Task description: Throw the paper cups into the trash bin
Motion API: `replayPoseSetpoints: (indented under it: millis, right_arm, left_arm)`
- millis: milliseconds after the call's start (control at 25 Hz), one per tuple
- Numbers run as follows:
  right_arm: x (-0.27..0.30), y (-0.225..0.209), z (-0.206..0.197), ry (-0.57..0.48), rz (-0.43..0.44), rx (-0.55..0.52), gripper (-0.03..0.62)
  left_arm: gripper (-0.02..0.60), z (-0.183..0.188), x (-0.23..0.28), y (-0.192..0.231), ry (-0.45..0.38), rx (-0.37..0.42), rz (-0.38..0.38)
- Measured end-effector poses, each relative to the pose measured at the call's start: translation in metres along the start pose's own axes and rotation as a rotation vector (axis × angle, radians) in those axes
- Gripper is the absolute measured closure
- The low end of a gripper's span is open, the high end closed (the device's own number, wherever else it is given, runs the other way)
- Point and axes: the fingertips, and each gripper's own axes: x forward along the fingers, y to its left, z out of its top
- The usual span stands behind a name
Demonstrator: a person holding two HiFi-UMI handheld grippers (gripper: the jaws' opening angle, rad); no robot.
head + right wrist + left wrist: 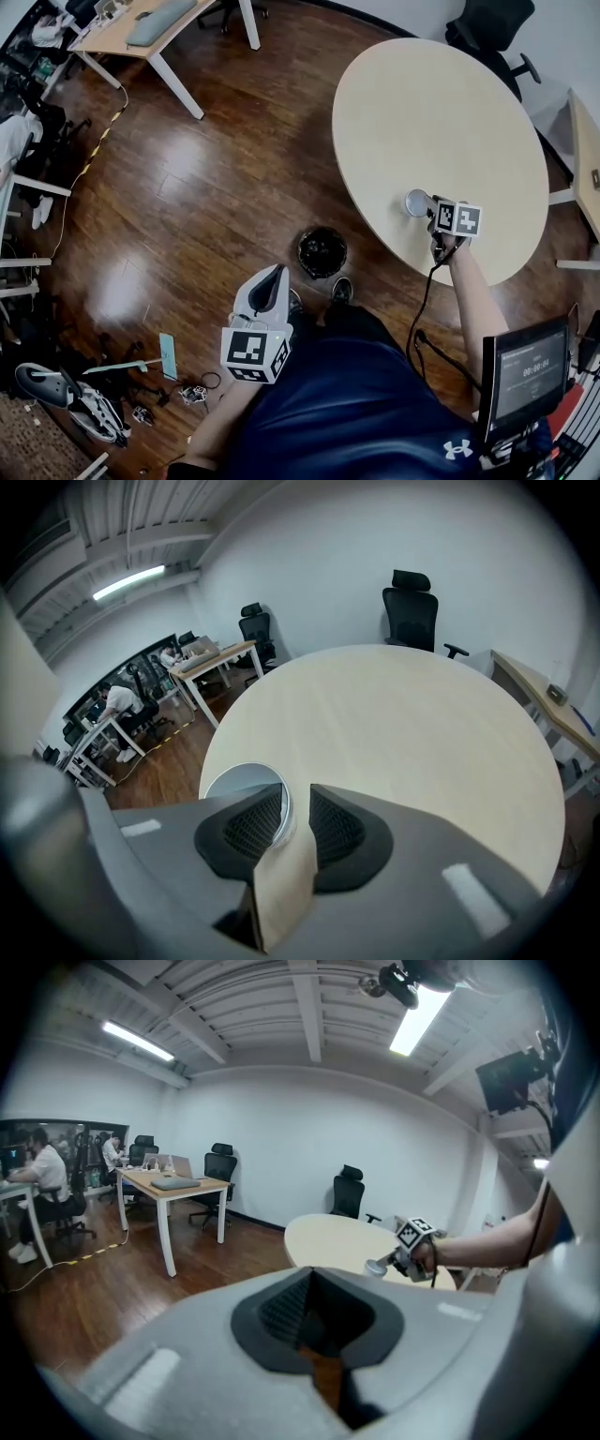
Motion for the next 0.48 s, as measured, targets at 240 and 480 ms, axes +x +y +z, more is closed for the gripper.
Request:
replayPoseSetpoints:
  millis: [240,480]
  right_arm:
    - [0.006,0.016,-0.002,0.026,0.007,-0.056,0.559]
    - [0.0,0.077,0.011,-0.006,0.14,-0.115,0.559]
  left_arm:
    - [0.578,-0.001,0.001,0.004,-0.007,-0.014,0.01]
    - [0.578,0.003,-0.004,0.011,-0.02,-0.033,0.039]
